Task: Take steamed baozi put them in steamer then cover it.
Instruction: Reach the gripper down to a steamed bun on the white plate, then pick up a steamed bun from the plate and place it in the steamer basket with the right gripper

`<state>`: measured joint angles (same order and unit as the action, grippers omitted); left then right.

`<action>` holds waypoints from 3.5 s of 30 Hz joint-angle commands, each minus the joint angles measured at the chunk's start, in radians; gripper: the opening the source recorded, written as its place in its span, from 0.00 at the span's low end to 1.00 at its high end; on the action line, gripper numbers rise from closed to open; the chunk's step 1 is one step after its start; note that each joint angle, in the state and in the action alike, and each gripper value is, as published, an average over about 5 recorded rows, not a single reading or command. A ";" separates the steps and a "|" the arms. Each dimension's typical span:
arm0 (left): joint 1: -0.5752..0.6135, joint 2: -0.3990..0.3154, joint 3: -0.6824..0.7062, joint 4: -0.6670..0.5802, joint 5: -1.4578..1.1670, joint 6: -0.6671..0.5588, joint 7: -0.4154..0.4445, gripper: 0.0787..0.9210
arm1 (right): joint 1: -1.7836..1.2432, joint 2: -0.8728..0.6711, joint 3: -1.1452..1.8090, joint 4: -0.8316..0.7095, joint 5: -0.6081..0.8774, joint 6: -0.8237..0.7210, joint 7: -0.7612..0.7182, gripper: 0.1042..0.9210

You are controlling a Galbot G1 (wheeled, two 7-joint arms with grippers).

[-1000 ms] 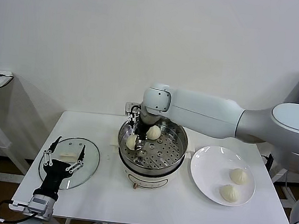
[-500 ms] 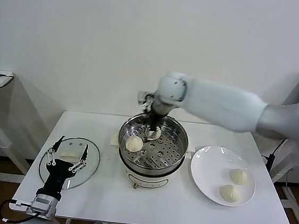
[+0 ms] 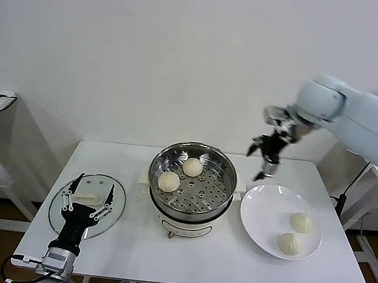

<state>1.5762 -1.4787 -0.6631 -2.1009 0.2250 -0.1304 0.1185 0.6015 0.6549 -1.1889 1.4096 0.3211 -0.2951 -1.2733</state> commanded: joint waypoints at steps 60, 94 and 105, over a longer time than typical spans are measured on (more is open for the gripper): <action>-0.006 -0.004 -0.002 0.040 0.007 -0.018 0.006 0.88 | -0.755 -0.104 0.501 -0.071 -0.539 0.126 -0.013 0.84; -0.004 -0.002 0.011 0.022 0.016 -0.007 0.002 0.88 | 0.024 -0.104 0.184 0.080 -0.351 0.370 -0.050 0.65; -0.009 -0.001 -0.003 0.026 0.014 -0.004 0.004 0.88 | 0.190 0.065 0.039 0.260 -0.438 0.543 0.018 0.71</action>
<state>1.5702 -1.4801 -0.6638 -2.0786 0.2405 -0.1363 0.1215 0.5779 0.6012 -1.0155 1.5410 -0.0848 0.0952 -1.2984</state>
